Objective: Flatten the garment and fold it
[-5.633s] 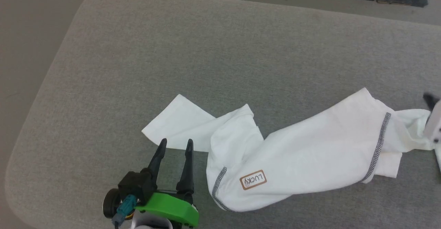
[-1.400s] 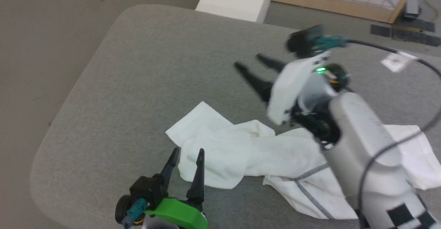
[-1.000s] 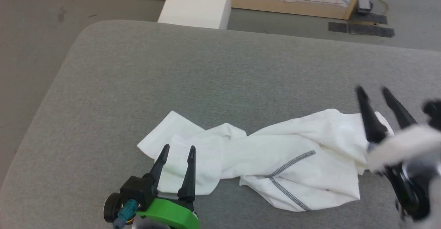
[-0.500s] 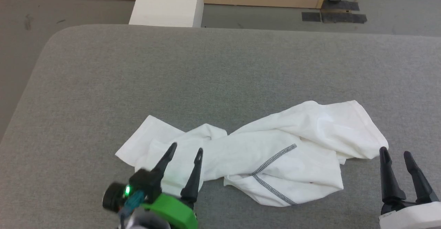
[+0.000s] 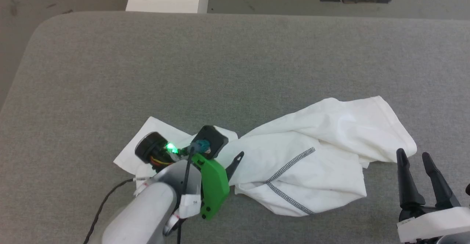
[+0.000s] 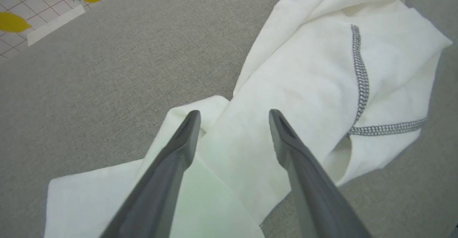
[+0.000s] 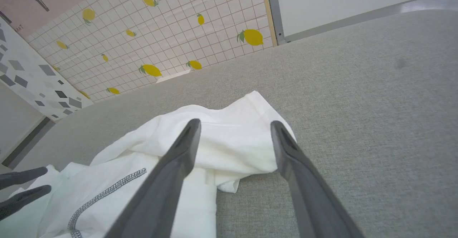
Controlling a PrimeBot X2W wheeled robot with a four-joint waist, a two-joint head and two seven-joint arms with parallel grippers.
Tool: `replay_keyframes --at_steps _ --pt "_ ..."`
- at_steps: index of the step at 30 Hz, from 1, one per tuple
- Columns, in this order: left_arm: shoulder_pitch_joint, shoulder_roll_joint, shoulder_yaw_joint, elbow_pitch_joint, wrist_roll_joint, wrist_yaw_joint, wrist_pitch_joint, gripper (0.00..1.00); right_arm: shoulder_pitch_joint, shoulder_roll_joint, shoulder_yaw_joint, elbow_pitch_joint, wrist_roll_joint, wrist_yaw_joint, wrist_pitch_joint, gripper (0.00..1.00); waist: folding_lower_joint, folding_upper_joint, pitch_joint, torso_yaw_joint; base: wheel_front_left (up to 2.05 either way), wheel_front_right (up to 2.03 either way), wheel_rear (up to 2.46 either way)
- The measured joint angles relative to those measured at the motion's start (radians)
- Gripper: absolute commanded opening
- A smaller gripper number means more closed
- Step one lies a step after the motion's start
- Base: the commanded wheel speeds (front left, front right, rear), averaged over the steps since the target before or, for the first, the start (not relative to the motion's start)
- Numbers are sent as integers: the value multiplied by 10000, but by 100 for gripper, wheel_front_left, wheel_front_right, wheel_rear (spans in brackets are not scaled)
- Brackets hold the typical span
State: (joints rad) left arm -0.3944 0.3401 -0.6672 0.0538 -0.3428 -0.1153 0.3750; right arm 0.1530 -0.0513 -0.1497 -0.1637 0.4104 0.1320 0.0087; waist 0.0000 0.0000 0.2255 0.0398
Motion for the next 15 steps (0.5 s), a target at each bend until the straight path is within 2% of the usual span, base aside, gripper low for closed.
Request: replay_keyframes --at_steps 8,14,15 --pt "-1032 25 -1189 1108 -192 -84 13 100 -184 -2 38 4 -4 0 15 100 0 0 328 -276 0 0 0" --pt "-1308 36 -1578 1626 -696 -88 -196 100 -210 -2 27 33 -33 0 44 100 0 0 336 -403 0 0 0" --pt "-1310 40 -1601 1687 -744 -88 -232 51 -211 -2 25 46 -33 0 44 100 0 0 316 -408 0 0 0"
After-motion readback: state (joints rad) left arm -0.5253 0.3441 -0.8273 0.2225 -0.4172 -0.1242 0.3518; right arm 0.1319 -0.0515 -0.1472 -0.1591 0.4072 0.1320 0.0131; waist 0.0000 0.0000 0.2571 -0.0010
